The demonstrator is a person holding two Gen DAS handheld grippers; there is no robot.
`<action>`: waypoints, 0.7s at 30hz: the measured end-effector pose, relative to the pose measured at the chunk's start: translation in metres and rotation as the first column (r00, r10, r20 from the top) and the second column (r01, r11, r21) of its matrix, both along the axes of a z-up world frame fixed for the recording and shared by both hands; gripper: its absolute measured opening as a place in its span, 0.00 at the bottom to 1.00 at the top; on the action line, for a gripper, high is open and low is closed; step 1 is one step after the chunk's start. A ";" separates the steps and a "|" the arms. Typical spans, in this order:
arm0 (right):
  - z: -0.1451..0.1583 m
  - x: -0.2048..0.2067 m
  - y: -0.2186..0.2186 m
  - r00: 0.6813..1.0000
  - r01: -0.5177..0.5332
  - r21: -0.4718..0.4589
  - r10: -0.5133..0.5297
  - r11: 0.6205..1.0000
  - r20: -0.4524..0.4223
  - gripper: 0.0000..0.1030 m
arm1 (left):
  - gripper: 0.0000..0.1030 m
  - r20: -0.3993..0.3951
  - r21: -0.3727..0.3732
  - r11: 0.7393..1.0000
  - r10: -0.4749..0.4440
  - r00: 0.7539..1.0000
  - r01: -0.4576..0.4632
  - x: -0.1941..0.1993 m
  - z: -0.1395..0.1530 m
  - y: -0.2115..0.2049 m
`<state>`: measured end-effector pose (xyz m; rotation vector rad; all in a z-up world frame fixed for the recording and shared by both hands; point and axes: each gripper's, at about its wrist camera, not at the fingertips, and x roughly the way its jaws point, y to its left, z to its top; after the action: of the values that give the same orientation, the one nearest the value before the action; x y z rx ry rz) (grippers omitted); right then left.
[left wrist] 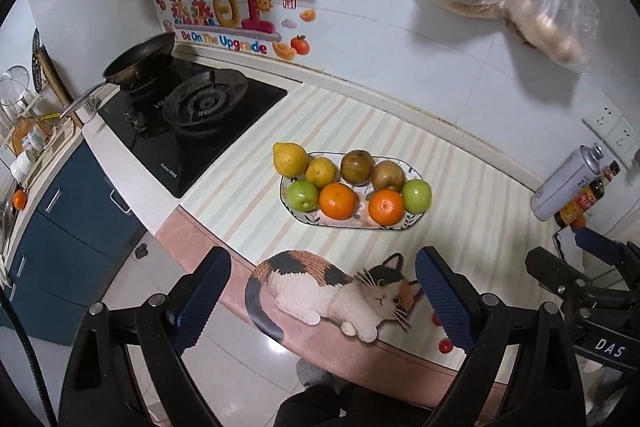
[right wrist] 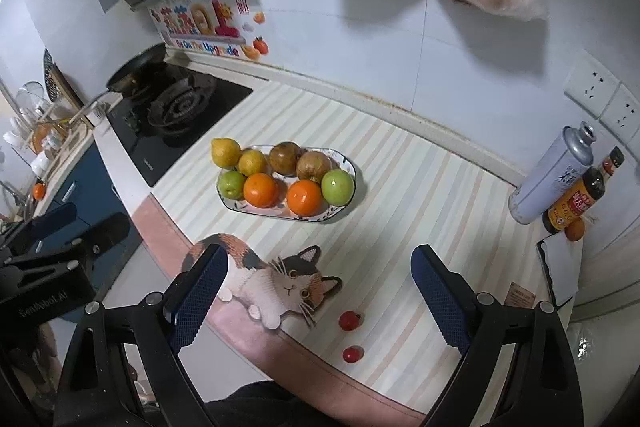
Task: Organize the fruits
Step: 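Lift both tools away from the plate above the counter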
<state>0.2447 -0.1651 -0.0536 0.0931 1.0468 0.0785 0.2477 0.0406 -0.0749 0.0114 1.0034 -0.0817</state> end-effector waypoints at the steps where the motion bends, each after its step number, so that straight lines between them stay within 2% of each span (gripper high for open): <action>1: 0.005 -0.004 -0.001 1.000 -0.001 0.003 0.001 1.000 0.007 0.92 | 0.92 0.010 -0.002 1.000 -0.003 1.000 0.003 -0.006 0.005 -0.001; 6: 0.022 -0.021 -0.003 0.999 -0.003 0.004 0.003 1.000 0.036 0.92 | 0.92 0.038 0.008 1.000 -0.019 0.999 0.018 -0.024 0.017 -0.006; 12: 0.027 -0.032 -0.008 0.999 0.005 0.034 -0.006 0.999 0.039 0.92 | 0.92 0.049 0.004 1.000 -0.024 0.999 0.024 -0.035 0.022 -0.009; 17: 0.019 -0.032 -0.017 0.999 0.028 0.079 -0.031 0.996 0.036 0.92 | 0.92 0.036 0.017 1.000 -0.022 0.999 0.021 -0.037 0.019 -0.013; 21: -0.006 -0.028 -0.031 0.998 0.060 0.120 -0.060 0.991 -0.008 0.92 | 0.92 0.011 0.038 0.999 -0.012 1.000 0.012 -0.032 0.006 -0.016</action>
<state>0.2163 -0.1960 -0.0594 0.2341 1.0427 0.0869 0.2161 0.0247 -0.0685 0.0528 0.9941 -0.0736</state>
